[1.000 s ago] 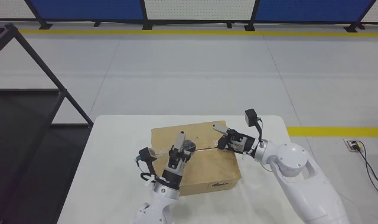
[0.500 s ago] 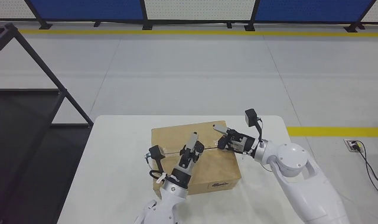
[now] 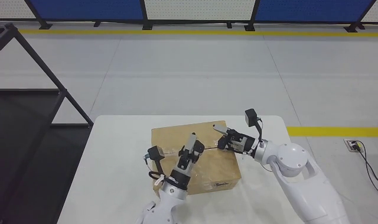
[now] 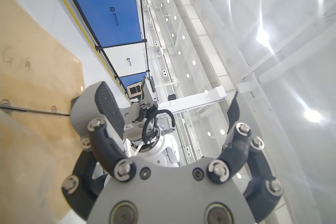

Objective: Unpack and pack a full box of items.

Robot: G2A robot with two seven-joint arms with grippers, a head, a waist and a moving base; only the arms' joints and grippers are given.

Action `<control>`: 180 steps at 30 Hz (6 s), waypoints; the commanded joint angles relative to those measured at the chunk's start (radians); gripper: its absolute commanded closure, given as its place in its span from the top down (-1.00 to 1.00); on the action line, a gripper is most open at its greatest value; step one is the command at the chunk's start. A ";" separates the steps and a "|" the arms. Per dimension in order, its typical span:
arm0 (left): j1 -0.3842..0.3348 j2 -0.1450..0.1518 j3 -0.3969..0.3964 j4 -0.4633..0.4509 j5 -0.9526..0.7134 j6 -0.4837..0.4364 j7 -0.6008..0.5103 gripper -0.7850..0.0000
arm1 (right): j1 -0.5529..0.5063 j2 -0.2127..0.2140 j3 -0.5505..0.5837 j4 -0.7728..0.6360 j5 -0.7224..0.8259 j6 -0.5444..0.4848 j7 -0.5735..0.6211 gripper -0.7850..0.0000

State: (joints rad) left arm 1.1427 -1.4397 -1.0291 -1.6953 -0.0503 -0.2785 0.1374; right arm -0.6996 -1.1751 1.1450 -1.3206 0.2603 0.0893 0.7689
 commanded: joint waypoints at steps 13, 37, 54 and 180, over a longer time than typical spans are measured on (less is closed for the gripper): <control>0.235 0.041 -0.295 -0.208 -0.110 -0.132 -0.103 1.00 | 0.000 0.000 0.000 0.000 0.000 0.000 0.000 1.00; 0.171 0.085 -0.509 -0.112 -0.305 0.269 -0.466 1.00 | 0.000 0.000 0.000 0.000 0.000 0.000 0.000 1.00; 0.048 0.098 -0.459 0.027 -0.272 0.379 -0.557 1.00 | 0.000 0.000 0.000 0.000 0.000 0.000 0.000 1.00; 0.080 0.145 -0.426 0.020 -0.311 0.316 -0.540 1.00 | -0.062 0.018 -0.020 -0.059 0.379 -0.401 0.295 1.00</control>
State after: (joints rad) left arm 1.2230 -1.2948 -1.4553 -1.6755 -0.3606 0.0378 -0.4026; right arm -0.7573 -1.1581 1.1178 -1.3780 0.6464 -0.3102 1.0727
